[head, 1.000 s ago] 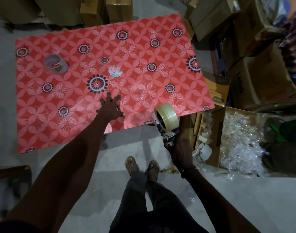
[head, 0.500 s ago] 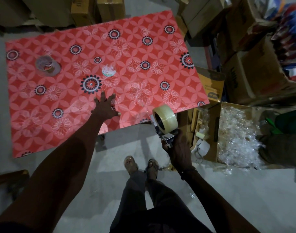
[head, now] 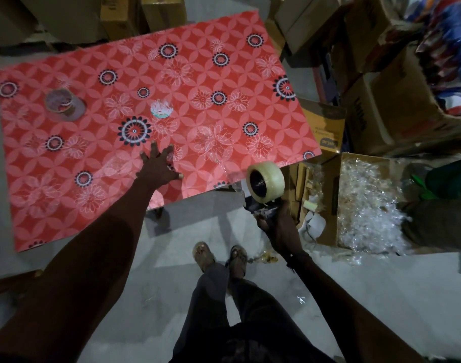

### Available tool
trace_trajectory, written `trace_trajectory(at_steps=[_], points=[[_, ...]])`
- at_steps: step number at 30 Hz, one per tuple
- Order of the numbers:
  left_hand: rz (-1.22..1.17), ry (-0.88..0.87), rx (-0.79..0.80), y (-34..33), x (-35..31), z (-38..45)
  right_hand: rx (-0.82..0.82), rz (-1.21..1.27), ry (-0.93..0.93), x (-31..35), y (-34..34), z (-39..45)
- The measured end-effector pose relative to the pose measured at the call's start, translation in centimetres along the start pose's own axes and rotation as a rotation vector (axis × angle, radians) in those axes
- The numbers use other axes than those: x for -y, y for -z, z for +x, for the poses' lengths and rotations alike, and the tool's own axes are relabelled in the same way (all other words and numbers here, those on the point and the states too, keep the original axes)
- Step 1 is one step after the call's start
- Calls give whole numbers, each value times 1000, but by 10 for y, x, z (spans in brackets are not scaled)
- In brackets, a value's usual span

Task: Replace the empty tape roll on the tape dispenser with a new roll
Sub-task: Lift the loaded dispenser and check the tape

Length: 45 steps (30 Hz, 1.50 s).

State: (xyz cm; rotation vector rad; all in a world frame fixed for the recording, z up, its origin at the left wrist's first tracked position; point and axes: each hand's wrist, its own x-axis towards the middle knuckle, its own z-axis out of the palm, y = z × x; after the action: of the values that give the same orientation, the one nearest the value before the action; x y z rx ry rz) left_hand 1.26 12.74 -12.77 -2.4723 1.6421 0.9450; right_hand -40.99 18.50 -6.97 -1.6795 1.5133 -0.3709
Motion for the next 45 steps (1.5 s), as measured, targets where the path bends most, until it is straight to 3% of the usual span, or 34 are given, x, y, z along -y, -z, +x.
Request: trace_trajectory(at_steps=[7,13,18,21,27,34,39,45], points=[[34,-15,-20,4,-10,-7,-29,12,-93,-45,-6,-39],[28,79,48,9,-28,-18,-95,28,-8,-34,13,-23],[4,159,-70,-1,-57,-60,-74,27,70,-18,37,-19],[-57,0,-154,-22,-41,-66,-48,46,100,-3,54,-20],[-283,53,-187,22,-94,-139,63,123,81,29,76,-14],[-537,164,-368,54,-111,-194,168,142,190,75,85,3],[-622,186,-403,70,-100,-199,134,191,267,109,75,20],[-726,196,-398,101,-75,-175,152,169,222,150,52,55]])
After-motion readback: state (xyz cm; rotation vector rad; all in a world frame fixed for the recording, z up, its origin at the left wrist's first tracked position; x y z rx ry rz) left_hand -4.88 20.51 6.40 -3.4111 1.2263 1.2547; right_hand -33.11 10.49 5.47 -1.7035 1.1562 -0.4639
